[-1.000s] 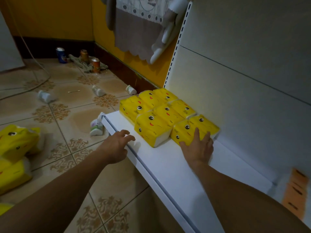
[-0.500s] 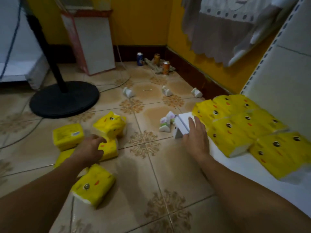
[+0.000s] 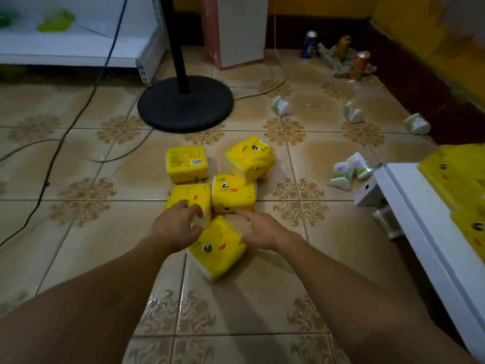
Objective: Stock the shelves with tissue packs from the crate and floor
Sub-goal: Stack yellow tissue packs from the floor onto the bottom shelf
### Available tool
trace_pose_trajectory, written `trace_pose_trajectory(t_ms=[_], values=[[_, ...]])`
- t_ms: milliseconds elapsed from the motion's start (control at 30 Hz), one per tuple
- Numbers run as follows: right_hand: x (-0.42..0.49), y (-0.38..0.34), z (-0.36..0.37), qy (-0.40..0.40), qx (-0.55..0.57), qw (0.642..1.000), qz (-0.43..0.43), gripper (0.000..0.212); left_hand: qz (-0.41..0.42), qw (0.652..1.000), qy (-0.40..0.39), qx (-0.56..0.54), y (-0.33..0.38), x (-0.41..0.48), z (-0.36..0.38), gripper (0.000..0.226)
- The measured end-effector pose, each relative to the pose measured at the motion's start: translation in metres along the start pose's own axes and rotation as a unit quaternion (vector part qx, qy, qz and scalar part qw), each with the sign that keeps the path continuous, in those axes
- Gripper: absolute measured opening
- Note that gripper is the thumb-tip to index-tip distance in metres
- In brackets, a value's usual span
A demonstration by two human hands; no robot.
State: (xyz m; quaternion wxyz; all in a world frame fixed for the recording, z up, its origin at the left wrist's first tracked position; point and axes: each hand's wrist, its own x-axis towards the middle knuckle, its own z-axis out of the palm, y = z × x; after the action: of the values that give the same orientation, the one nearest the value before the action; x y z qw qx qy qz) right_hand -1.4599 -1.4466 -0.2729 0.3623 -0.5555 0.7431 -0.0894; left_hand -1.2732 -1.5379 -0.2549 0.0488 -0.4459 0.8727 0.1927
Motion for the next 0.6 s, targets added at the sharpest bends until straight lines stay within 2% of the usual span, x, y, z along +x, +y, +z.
trace_pose_trajectory(t_ms=[100, 200, 267, 333, 433, 500, 600], values=[[0.015, -0.006, 0.018, -0.046, -0.011, 0.999, -0.011, 0.055, 0.024, 0.982, -0.177, 0.065, -0.004, -0.009, 0.009, 0.042], [0.024, -0.007, 0.022, -0.054, 0.001, 0.998, -0.014, 0.059, -0.038, 0.951, -0.299, -0.074, -0.004, -0.012, 0.012, 0.038], [0.024, -0.005, 0.019, -0.073, 0.006, 0.997, -0.01, 0.072, -0.064, 0.939, -0.309, -0.136, 0.001, -0.006, 0.011, 0.024], [0.02, -0.002, 0.014, -0.097, -0.005, 0.995, 0.001, 0.085, -0.059, 0.939, -0.301, -0.153, 0.007, 0.0, 0.012, 0.018], [0.011, 0.008, 0.008, -0.118, -0.01, 0.992, 0.044, 0.075, -0.043, 0.948, -0.278, -0.151, 0.015, 0.005, 0.015, 0.025], [0.003, 0.015, 0.001, -0.111, 0.025, 0.99, 0.083, 0.068, -0.046, 0.95, -0.265, -0.157, 0.023, 0.008, 0.017, 0.031], [-0.012, 0.027, -0.013, -0.084, 0.1, 0.983, 0.132, 0.059, -0.088, 0.926, -0.293, -0.223, 0.039, 0.009, 0.016, 0.032]])
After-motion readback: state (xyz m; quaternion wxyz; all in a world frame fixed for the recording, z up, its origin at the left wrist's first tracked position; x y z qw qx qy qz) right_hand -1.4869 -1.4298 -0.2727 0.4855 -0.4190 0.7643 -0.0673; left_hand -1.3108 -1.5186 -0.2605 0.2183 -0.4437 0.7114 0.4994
